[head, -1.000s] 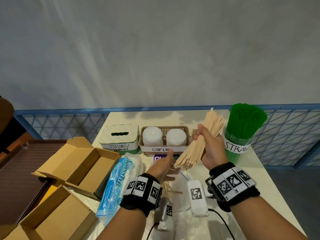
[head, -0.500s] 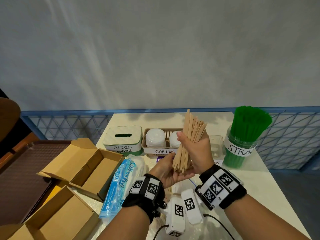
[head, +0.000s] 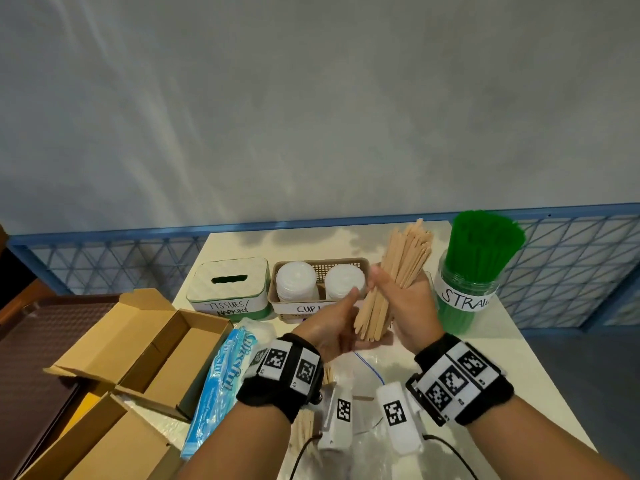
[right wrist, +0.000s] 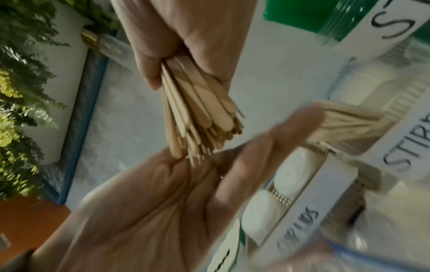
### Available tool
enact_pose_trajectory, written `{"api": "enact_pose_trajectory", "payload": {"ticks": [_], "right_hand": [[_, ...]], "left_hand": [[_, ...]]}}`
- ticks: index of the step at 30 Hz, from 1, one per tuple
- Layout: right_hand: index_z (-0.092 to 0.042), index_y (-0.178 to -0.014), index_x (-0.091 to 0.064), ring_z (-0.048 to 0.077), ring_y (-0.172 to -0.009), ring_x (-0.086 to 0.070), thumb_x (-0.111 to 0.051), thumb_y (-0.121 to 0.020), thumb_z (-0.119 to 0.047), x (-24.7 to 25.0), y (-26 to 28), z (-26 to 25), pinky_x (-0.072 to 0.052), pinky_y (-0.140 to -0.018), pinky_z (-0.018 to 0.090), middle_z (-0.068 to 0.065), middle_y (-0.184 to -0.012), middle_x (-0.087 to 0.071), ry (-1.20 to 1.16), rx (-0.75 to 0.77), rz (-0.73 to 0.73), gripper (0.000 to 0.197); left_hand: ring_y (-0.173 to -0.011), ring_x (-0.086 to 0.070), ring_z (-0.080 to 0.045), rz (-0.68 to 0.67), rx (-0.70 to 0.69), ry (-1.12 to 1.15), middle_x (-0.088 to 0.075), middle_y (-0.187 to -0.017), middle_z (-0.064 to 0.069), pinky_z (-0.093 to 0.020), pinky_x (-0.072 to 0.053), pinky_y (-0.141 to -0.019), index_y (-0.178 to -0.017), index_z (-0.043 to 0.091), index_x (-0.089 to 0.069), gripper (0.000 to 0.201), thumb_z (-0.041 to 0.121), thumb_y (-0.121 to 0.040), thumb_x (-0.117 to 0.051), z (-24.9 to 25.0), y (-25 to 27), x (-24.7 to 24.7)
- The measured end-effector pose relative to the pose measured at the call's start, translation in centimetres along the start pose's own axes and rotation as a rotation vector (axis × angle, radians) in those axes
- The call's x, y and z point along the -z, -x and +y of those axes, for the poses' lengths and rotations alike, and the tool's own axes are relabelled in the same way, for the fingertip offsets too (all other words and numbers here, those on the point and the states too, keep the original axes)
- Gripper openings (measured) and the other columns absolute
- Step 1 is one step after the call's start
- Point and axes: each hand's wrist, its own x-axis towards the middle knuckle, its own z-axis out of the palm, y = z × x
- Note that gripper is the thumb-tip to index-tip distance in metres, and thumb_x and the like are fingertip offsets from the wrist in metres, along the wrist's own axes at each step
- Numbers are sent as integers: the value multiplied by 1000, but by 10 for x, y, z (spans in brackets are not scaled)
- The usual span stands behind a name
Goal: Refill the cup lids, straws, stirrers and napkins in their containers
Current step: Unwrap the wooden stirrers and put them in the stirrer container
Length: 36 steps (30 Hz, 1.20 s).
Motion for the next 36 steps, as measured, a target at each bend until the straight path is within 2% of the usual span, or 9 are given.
{"api": "enact_pose_trajectory", "payload": {"ticks": [3, 6, 9, 12, 17, 20, 25, 31, 36], "right_hand": [[-9, -85, -54, 13, -67, -61, -62, -86, -10, 20, -24, -12, -54, -73, 36, 2, -71, -60, -11, 76, 136, 8], [-3, -93, -57, 3, -71, -62, -62, -87, -11, 35, -47, -15, -52, -73, 23, 1, -80, -62, 61, 140, 257, 11], [4, -116, -53, 16, -89, -64, -64, -86, -10, 40, -66, -6, -52, -83, 25, 10, -101, -65, 135, 144, 308, 35], [1, -122, -51, 17, -95, -61, -64, -85, -9, 40, -77, 12, -50, -87, 28, 8, -104, -64, 219, 94, 296, 40], [-2, -121, -52, 21, -99, -62, -67, -84, -11, 45, -88, 48, -50, -93, 35, 10, -107, -65, 303, 8, 319, 42], [-2, -116, -54, 22, -96, -62, -67, -84, -12, 49, -91, 62, -50, -93, 36, 10, -103, -64, 346, -6, 337, 36], [-2, -108, -56, 19, -83, -62, -67, -84, -17, 52, -94, 75, -53, -85, 35, 4, -90, -64, 388, -48, 345, 31], [-8, -96, -57, 29, -82, -65, -69, -82, -20, 57, -97, 87, -55, -80, 40, 14, -88, -67, 423, -94, 335, 22], [-3, -112, -56, 19, -85, -59, -69, -82, -16, 62, -96, 94, -45, -78, 24, 11, -97, -65, 426, -119, 328, 35]], "left_hand": [[-84, -63, -21, 256, -227, -183, -64, -89, -6, -33, -51, -86, -106, 7, -56, 36, 34, -101, -34, 9, -24, -1], [-94, -61, -25, 459, -434, -660, -60, -101, -4, -34, -47, -86, -113, 9, -54, 23, 23, -96, -48, 14, -49, -3], [-98, -57, -24, 425, -416, -1125, -54, -112, -9, -25, -41, -83, -116, 9, -53, 31, 21, -88, -61, 10, -69, -8], [-98, -57, -20, 354, -436, -1267, -53, -117, -7, -25, -45, -87, -113, 12, -55, 36, 21, -81, -69, -2, -84, -12], [-132, -34, -25, 309, -525, -1667, -38, -143, -8, -40, -30, -110, -128, 17, -50, 47, 31, -85, -63, -19, -100, -21], [-135, -22, -30, 311, -479, -1853, -31, -146, -12, -44, -23, -110, -126, 16, -54, 42, 28, -87, -61, -23, -108, -24], [-126, -29, -28, 354, -504, -1846, -38, -140, -10, -41, -27, -104, -115, 15, -63, 27, 22, -89, -59, -26, -120, -21], [-114, -41, -25, 392, -678, -1660, -55, -120, -3, -37, -34, -96, -97, 21, -72, 16, 24, -85, -62, -23, -125, -16], [-95, -53, -29, 377, -745, -1503, -59, -101, -10, -38, -45, -82, -88, 9, -72, 10, 7, -81, -65, -4, -134, -12]]}}
